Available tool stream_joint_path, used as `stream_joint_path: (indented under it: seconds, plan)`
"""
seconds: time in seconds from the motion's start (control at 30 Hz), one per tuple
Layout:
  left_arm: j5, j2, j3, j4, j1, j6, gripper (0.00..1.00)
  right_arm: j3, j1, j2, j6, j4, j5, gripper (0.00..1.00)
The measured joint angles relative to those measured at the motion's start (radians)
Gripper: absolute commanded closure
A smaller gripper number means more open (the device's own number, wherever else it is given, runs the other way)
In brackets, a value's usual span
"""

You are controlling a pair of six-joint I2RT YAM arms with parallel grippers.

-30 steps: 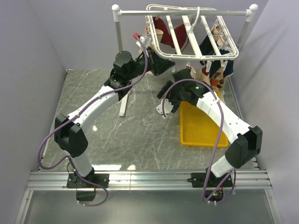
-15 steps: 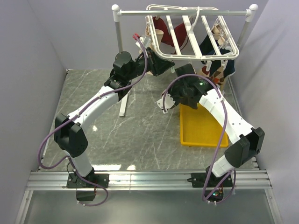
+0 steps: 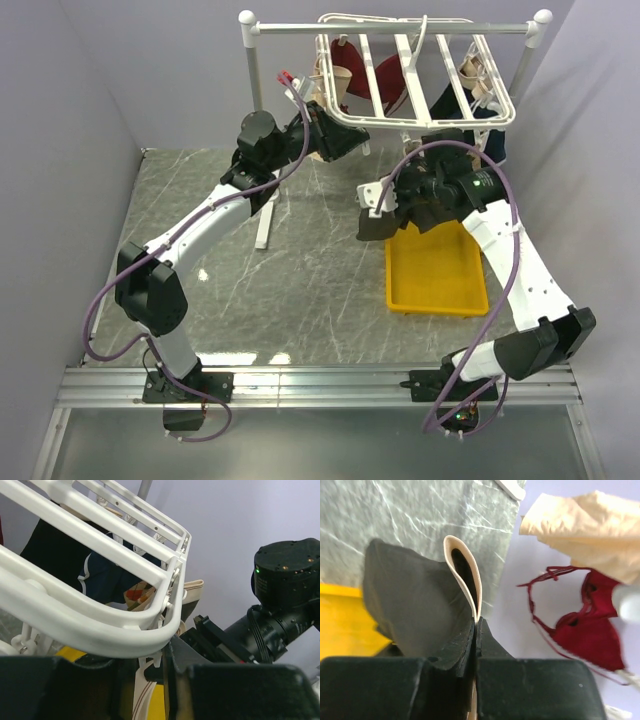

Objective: Clip the underwear to the hanger

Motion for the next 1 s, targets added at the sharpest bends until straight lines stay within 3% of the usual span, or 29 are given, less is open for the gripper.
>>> stream_joint_path:
  seconds: [0.2, 0.47, 1.0]
  plan:
    - [0.022, 0.0, -0.02, 0.03, 0.013, -0.05, 1.0, 0.054, -0.058, 0.026, 0.153, -0.012, -0.107, 1.0]
    - [0.07, 0.0, -0.021, 0.047, 0.018, -0.07, 1.0, 0.291, -0.114, 0.145, 0.351, -0.075, -0.254, 1.0]
    - [0.123, 0.0, -0.035, 0.074, 0.018, -0.061, 1.0, 0.342, -0.116, 0.179, 0.484, -0.104, -0.341, 1.0]
